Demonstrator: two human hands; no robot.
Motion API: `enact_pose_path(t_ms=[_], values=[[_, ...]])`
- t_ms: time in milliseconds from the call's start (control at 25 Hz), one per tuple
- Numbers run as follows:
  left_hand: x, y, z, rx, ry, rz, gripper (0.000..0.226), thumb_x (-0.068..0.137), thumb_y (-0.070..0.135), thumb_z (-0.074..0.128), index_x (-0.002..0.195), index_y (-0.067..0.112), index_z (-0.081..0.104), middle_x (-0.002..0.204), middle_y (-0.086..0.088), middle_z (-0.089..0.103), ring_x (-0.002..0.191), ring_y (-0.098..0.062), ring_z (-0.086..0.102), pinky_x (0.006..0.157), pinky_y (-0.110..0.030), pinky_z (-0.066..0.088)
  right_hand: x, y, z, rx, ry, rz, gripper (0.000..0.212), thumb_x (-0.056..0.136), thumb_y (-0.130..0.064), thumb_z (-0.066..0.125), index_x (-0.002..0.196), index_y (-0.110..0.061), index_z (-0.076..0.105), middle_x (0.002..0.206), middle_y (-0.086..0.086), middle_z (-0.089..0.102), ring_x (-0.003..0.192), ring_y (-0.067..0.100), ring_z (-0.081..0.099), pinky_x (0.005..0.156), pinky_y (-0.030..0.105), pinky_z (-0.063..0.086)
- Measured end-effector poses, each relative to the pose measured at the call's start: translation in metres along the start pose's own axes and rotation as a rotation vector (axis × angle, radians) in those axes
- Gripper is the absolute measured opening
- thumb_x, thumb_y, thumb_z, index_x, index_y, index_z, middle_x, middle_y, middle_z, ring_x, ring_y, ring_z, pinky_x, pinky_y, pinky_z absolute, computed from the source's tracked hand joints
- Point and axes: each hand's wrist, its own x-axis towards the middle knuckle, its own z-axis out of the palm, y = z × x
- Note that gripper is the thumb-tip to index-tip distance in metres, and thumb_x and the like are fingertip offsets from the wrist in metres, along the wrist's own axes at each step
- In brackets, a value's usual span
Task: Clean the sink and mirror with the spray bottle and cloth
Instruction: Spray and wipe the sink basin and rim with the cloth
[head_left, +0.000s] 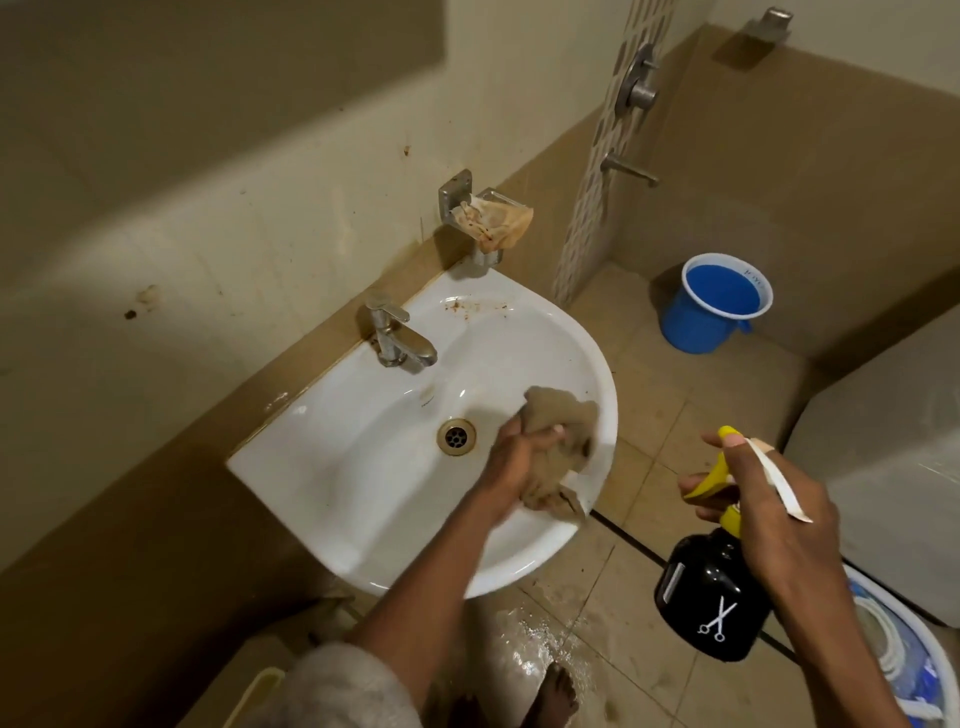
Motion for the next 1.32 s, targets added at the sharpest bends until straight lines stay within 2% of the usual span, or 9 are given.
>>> enact_pose_path(t_ms=[120, 280, 440, 520, 600, 800, 920, 1080, 1320], values=[[0.036, 0.005, -0.05, 0.064, 0.297, 0.07, 0.043, 0.085, 0.022, 0.063, 0.127, 0.026, 0.058, 0.113, 0.002, 0.066, 0.096, -0.022, 0.065, 0.068, -0.033, 0.052, -0.012, 0.007, -0.001, -0.038, -0.004, -0.003, 0.042, 0.107, -0.042, 0.053, 0.086, -0.016, 0.079, 0.078, 0.001, 0.08, 0.078, 0.028, 0.077, 0.075, 0.043, 0.062], [0.091, -0.039, -0.093, 0.458, 0.423, -0.081, 0.06, 0.079, 0.039, 0.061, 0.137, 0.036, 0.046, 0.121, 0.006, 0.054, 0.114, -0.029, 0.058, 0.105, -0.058, 0.043, -0.024, 0.024, 0.0, -0.014, -0.023, 0.04, 0.048, 0.106, -0.04, 0.054, 0.078, -0.007, 0.074, 0.082, -0.016, 0.08, 0.072, 0.017, 0.076, 0.071, 0.039, 0.059], [0.084, -0.055, -0.036, 0.643, 0.327, -0.073, 0.057, 0.093, 0.024, 0.055, 0.147, 0.026, 0.034, 0.145, -0.006, 0.031, 0.132, -0.028, 0.036, 0.109, -0.029, 0.024, -0.027, 0.039, -0.007, -0.01, -0.032, 0.048, 0.045, 0.106, -0.038, 0.054, 0.086, -0.005, 0.076, 0.083, -0.021, 0.079, 0.07, 0.013, 0.075, 0.069, 0.037, 0.056], [0.08, -0.051, -0.005, 0.524, 0.26, -0.101, 0.063, 0.09, 0.037, 0.053, 0.149, 0.033, 0.031, 0.149, -0.001, 0.028, 0.137, -0.028, 0.033, 0.115, -0.038, 0.023, -0.027, 0.042, -0.011, 0.005, 0.005, 0.026, 0.042, 0.104, -0.045, 0.058, 0.091, -0.01, 0.078, 0.081, -0.013, 0.081, 0.073, 0.015, 0.076, 0.069, 0.036, 0.058], [0.074, -0.046, 0.013, 0.396, 0.167, -0.124, 0.06, 0.083, 0.043, 0.056, 0.142, 0.041, 0.041, 0.147, 0.003, 0.042, 0.132, -0.028, 0.043, 0.113, -0.051, 0.033, -0.027, 0.039, -0.014, 0.033, 0.023, 0.003, 0.041, 0.097, -0.055, 0.057, 0.103, -0.021, 0.079, 0.079, -0.001, 0.081, 0.076, 0.017, 0.077, 0.07, 0.032, 0.06], [0.035, -0.033, 0.03, 0.145, -0.058, -0.01, 0.035, 0.083, 0.02, 0.06, 0.117, 0.028, 0.064, 0.114, -0.003, 0.07, 0.101, -0.023, 0.065, 0.083, -0.037, 0.053, -0.024, 0.032, -0.015, 0.041, 0.036, -0.025, 0.052, 0.093, -0.058, 0.047, 0.107, -0.019, 0.079, 0.082, -0.006, 0.081, 0.078, 0.015, 0.076, 0.069, 0.026, 0.056], [0.015, -0.034, 0.034, 0.36, -0.143, 0.029, 0.039, 0.072, 0.027, 0.062, 0.11, 0.031, 0.057, 0.112, 0.004, 0.058, 0.097, -0.018, 0.056, 0.068, -0.027, 0.045, -0.025, 0.03, -0.014, 0.036, 0.044, -0.075, 0.056, 0.096, -0.056, 0.044, 0.109, -0.014, 0.079, 0.085, -0.01, 0.081, 0.08, 0.012, 0.076, 0.063, 0.016, 0.056], [-0.011, -0.046, 0.024, 0.96, -0.328, 0.349, 0.031, 0.076, 0.025, 0.057, 0.105, 0.029, 0.064, 0.116, 0.013, 0.043, 0.11, -0.019, 0.034, 0.089, -0.03, 0.042, -0.034, 0.025, -0.014, 0.084, 0.022, -0.098, 0.05, 0.097, -0.052, 0.047, 0.117, -0.019, 0.078, 0.082, -0.004, 0.081, 0.078, 0.01, 0.076, 0.064, 0.011, 0.056], [-0.067, -0.055, -0.018, 1.388, -0.458, 0.594, 0.023, 0.068, 0.036, 0.055, 0.09, 0.032, 0.063, 0.108, 0.019, 0.043, 0.102, -0.018, 0.035, 0.081, -0.042, 0.047, -0.043, 0.026, -0.015, 0.105, -0.009, -0.13, 0.043, 0.099, -0.051, 0.049, 0.117, -0.024, 0.078, 0.083, -0.004, 0.081, 0.079, 0.013, 0.076, 0.069, 0.02, 0.057]])
